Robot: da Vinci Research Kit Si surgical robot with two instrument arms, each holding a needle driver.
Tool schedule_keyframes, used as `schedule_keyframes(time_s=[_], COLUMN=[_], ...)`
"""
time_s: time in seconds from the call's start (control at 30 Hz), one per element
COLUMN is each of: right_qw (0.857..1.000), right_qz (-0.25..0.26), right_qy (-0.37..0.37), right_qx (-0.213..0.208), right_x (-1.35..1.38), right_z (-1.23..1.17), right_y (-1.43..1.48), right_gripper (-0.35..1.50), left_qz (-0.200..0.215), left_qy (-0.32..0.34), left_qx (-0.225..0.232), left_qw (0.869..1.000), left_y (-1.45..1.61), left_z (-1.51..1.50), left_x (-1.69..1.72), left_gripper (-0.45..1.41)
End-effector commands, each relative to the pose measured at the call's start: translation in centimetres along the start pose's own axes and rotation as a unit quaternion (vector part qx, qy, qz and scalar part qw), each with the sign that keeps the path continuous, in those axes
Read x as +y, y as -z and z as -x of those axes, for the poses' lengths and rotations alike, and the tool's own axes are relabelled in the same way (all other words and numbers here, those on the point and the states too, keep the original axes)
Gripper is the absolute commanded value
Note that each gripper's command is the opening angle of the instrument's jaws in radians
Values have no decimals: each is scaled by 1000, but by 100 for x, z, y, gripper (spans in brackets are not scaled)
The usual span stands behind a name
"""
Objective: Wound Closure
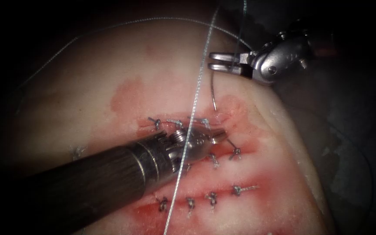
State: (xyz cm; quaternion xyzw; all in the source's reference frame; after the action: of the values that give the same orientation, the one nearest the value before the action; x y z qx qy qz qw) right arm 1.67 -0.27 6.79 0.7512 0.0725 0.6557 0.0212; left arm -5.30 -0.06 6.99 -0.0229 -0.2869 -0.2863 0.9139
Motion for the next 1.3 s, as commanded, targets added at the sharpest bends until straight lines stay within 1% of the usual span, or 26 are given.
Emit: schedule_keyframes(time_s=[0.03,0.17,0.2,0.5,0.6,0.73,0.8,0.9,0.97,1.0,1.03,1.1,1.13,1.17,1.2,1.23,1.3], right_qw=[1000,996,994,984,979,968,961,959,958,955,953,950,948,947,944,943,942], right_qz=[-6,-24,-38,-72,-79,-84,-80,-76,-78,-81,-83,-86,-89,-91,-97,-104,-112], right_qy=[-19,-80,-96,-160,-187,-235,-264,-268,-272,-279,-287,-296,-301,-304,-308,-310,-309], right_qx=[8,22,24,27,29,28,37,53,54,54,54,56,58,58,60,62,64], right_x=[3,3,3,5,7,6,4,2,2,3,3,5,5,5,5,4,4], right_z=[-6,-6,-5,-4,-5,-5,-4,-7,-10,-11,-12,-14,-15,-15,-15,-15,-16], right_y=[-4,-5,-5,-4,-4,-2,0,2,3,3,3,3,3,3,3,2,3], right_gripper=[-35,-35,-35,-35,-35,-35,-35,-35,-35,-35,-35,-35,-35,-35,-35,-35,-35], left_qz=[2,1,0,0,0,0,0,-9,-23,-38,-51,-91,-119,-132,-155,-172,-190], left_qy=[0,1,1,1,1,1,4,4,6,7,8,2,-16,-20,-26,-37,-51], left_qx=[-2,-2,-2,-2,-2,-2,-2,-2,-3,-3,-3,-5,-9,-10,-11,-11,-12], left_qw=[1000,1000,1000,1000,1000,1000,1000,1000,1000,999,999,996,993,991,987,984,980], left_y=[-6,-4,-3,-3,-3,-3,-3,0,4,8,11,17,22,25,32,42,51], left_z=[10,10,11,11,10,10,10,11,14,17,19,27,31,33,36,39,40], left_x=[6,7,8,9,9,10,10,11,13,16,18,23,25,26,28,30,30], left_gripper=[-45,-45,-45,-45,-45,-45,-45,-45,-45,-45,-42,4,10,12,24,42,52])
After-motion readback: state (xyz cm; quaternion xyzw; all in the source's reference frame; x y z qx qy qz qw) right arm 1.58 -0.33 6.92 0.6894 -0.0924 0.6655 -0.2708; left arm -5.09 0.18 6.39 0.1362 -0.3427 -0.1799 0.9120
